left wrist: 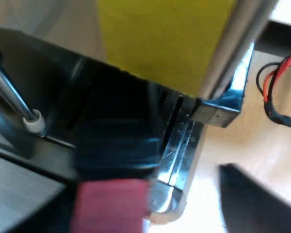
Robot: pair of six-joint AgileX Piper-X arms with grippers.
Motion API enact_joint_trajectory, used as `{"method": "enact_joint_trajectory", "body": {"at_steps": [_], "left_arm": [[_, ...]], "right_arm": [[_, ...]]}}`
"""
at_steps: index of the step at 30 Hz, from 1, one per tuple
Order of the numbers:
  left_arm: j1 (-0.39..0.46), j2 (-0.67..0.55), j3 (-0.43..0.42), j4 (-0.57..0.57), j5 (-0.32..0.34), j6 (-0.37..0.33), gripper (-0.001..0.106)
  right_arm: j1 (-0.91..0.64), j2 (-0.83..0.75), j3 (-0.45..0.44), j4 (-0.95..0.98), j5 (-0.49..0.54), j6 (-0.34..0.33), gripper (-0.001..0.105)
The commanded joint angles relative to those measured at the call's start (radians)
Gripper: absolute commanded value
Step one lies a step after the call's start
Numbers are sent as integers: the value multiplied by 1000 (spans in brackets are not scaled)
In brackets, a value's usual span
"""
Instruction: Put the handle in the coffee machine
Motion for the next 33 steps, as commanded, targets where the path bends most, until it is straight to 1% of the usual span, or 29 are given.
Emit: {"method": "enact_joint_trajectory", "body": {"at_steps": [1, 6, 11, 15, 16, 19, 22, 24, 25, 26, 27, 28, 29, 30, 31, 33], "left_arm": [[-1, -23, -21, -14, 62, 9, 69], [7, -23, -21, 3, 27, 9, 69], [53, -23, -21, 28, 30, 9, 69], [73, -23, -21, 32, 38, 9, 69], [95, -29, -21, 35, 46, 9, 69], [162, -71, -21, 39, 116, 10, 69], [199, -126, -21, 37, 125, 33, 68], [204, -147, -24, 37, 122, 37, 60], [204, -154, -30, 37, 116, 37, 49], [204, -154, -34, 37, 111, 37, 43], [204, -155, -36, 37, 111, 37, 41], [204, -154, -42, 37, 108, 34, 34], [204, -154, -55, 29, 109, 29, 10], [204, -154, -57, 29, 109, 29, 8], [204, -154, -62, 27, 109, 29, 1], [204, -154, -78, 3, 104, 4, 1]], "right_arm": [[-5, -64, -24, -135, 10, -11, 36], [-5, -67, -24, -149, 12, -31, 36], [-5, -70, -24, -162, 12, -32, 36], [-5, -70, -24, -170, 14, -32, 36], [-5, -70, -24, -170, 20, -32, 36], [-5, -70, -24, -170, 26, -32, 36], [-5, -70, -24, -170, 26, -32, 36], [-5, -70, -24, -170, 26, -32, 36], [-5, -70, -24, -170, 26, -32, 36], [-5, -70, -24, -170, 26, -32, 36], [-5, -70, -24, -170, 26, -32, 36], [-5, -70, -24, -170, 26, -32, 36], [-5, -70, -24, -170, 26, -32, 36], [-5, -70, -24, -170, 26, -32, 36], [-5, -70, -24, -170, 26, -32, 36], [-5, -70, -24, -170, 26, -32, 36]]}}
